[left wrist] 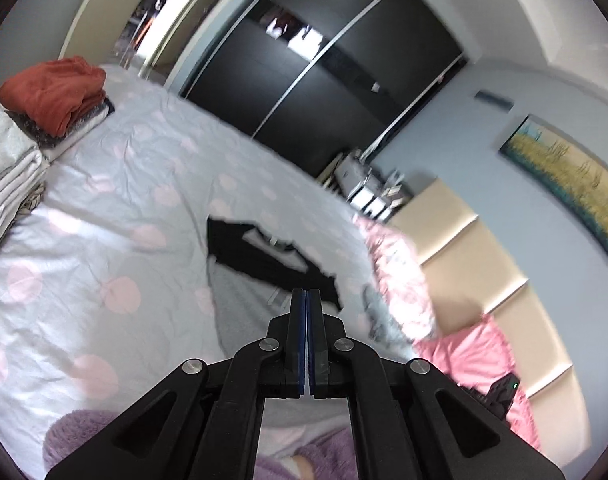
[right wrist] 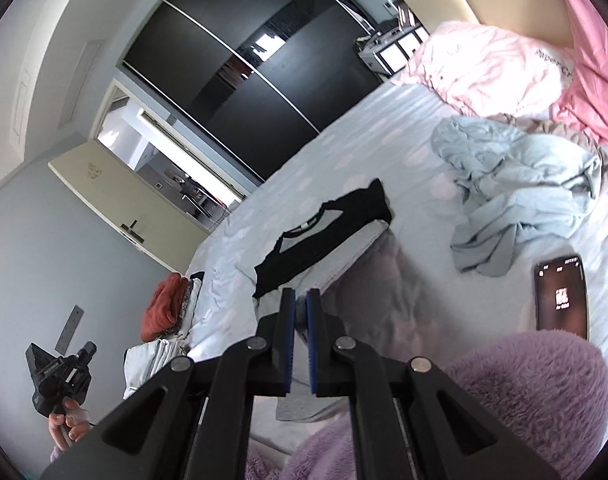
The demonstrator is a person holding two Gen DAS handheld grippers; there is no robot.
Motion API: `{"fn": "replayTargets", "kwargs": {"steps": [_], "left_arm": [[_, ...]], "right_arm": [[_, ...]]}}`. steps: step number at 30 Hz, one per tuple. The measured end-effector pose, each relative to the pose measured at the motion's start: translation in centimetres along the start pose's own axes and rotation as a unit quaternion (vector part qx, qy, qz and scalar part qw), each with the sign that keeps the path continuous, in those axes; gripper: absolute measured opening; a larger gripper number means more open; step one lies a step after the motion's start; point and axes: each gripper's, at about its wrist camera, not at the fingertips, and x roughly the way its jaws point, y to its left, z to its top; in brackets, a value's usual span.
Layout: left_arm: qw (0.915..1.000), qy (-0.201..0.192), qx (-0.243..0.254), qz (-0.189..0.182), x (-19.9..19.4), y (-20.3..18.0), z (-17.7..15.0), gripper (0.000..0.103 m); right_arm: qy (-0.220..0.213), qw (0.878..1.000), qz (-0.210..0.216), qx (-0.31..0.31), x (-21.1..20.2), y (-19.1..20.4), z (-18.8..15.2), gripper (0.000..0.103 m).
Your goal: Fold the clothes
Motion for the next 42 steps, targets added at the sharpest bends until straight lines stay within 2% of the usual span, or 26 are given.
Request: {"fn": "replayTargets", "kwargs": {"steps": [4, 6, 8, 9, 12, 13, 17, 21, 26, 28, 30, 31, 33, 34, 35, 39, 42], "left_arm": [[0.9944, 0.096, -0.001, 0.046, 5.9, 0.4, -1.1, 0.007], [0.988, 0.139, 0.01, 0.066, 8.8, 0.3, -2.1, 0.015], [0.9795, 0.185, 0.03, 0.073, 11.7, -0.1, -2.9, 0.034], [0.974, 0.209, 0.041, 0.077, 13.2, -0.3, -3.4, 0.037], [0.946, 0.299, 0.079, 0.098, 18.0, -0.8, -5.3, 0.049], [0.9332, 0.331, 0.087, 0.108, 19.6, -0.8, -6.1, 0.053], [0.8897, 0.423, 0.083, 0.15, 24.4, 0.2, -8.5, 0.053], [0.8634, 0.465, 0.058, 0.187, 28.1, 1.1, -10.6, 0.053], [0.8266, 0.504, 0.075, 0.24, 31.3, 1.8, -14.0, 0.053], [0.817, 0.511, 0.069, 0.257, 31.9, 2.6, -15.2, 0.053], [0.8145, 0.512, 0.068, 0.264, 32.3, 3.1, -15.9, 0.052], [0.8165, 0.508, 0.07, 0.265, 32.2, 3.0, -16.1, 0.051], [0.8232, 0.5, 0.075, 0.258, 31.7, 2.4, -16.3, 0.032], [0.8276, 0.496, 0.078, 0.25, 31.4, 2.0, -16.4, 0.016], [0.8319, 0.493, 0.081, 0.242, 31.0, 1.6, -16.5, 0.007], [0.8597, 0.468, 0.064, 0.193, 28.5, 0.2, -15.8, 0.006], [0.8933, 0.429, 0.029, 0.131, 24.8, -0.9, -13.8, 0.006]], "right_arm": [[0.006, 1.0, -0.01, 0.009, 0.9, -1.1, 0.0, 0.005], [0.007, 1.0, -0.01, 0.01, 1.2, -1.4, 0.0, 0.005], [0.007, 1.0, -0.012, 0.008, 1.3, -1.6, 0.0, 0.005], [0.006, 1.0, -0.013, 0.008, 1.4, -1.6, 0.0, 0.005], [0.008, 1.0, -0.014, 0.011, 1.9, -1.8, 0.2, 0.005], [0.008, 1.0, -0.014, 0.011, 2.0, -1.9, 0.2, 0.005], [0.009, 1.0, -0.012, 0.013, 2.3, -2.0, 0.5, 0.005], [0.008, 1.0, -0.009, 0.015, 2.7, -2.1, 0.9, 0.005], [0.005, 1.0, -0.01, 0.024, 2.6, -2.6, 1.3, 0.005], [0.005, 1.0, -0.01, 0.027, 2.6, -2.8, 1.4, 0.005], [0.006, 1.0, -0.01, 0.028, 2.7, -3.0, 1.4, 0.005], [0.007, 1.0, -0.01, 0.028, 2.8, -3.0, 1.4, 0.005], [0.01, 1.0, -0.008, 0.028, 3.0, -3.1, 1.3, 0.005], [0.01, 1.0, -0.007, 0.028, 3.1, -3.2, 1.3, 0.005], [0.011, 1.0, -0.006, 0.028, 3.1, -3.2, 1.2, 0.005], [0.013, 0.999, -0.005, 0.034, 3.3, -3.6, 1.1, 0.005], [0.011, 0.999, -0.007, 0.037, 3.0, -3.9, 1.1, 0.005]]}}
